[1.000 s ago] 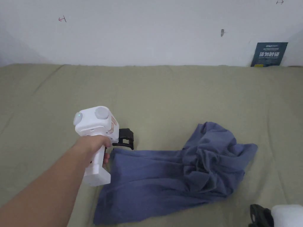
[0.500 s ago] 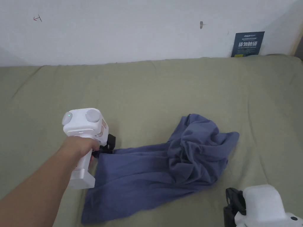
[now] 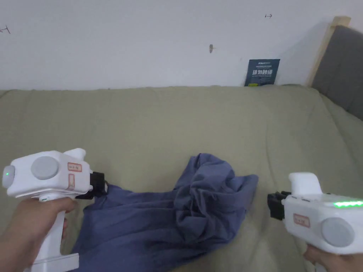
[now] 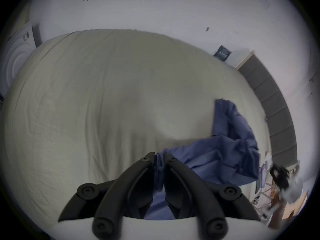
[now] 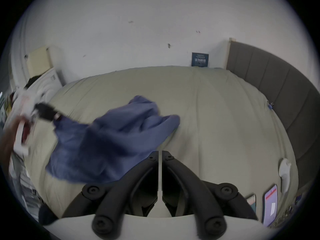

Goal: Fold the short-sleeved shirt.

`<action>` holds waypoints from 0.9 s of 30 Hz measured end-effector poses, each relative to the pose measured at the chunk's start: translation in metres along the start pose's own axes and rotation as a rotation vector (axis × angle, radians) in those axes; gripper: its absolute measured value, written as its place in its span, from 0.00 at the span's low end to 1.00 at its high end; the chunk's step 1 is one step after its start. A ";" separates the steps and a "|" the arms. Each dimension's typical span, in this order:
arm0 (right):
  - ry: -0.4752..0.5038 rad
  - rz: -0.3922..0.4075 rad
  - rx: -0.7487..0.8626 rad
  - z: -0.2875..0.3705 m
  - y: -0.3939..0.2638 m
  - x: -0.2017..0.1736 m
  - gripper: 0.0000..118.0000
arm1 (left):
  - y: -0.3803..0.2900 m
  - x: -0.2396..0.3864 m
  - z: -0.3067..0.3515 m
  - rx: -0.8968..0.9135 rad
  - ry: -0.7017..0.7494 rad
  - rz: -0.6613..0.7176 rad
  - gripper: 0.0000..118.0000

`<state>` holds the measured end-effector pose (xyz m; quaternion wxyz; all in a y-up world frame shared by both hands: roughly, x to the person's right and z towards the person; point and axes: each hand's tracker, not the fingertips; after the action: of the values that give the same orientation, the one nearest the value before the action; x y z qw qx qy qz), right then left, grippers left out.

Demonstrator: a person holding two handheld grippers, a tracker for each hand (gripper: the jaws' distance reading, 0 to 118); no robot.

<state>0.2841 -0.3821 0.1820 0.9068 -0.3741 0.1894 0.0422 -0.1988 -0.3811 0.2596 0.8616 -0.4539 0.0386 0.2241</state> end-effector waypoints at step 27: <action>0.119 -0.169 -0.050 -0.036 0.100 -0.003 0.01 | -0.004 -0.017 0.011 0.133 0.038 -0.002 0.07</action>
<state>0.2484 -0.3351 0.0931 0.8847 -0.4133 0.2093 -0.0520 -0.2138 -0.3804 0.2733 0.8891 -0.3998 0.0694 0.2116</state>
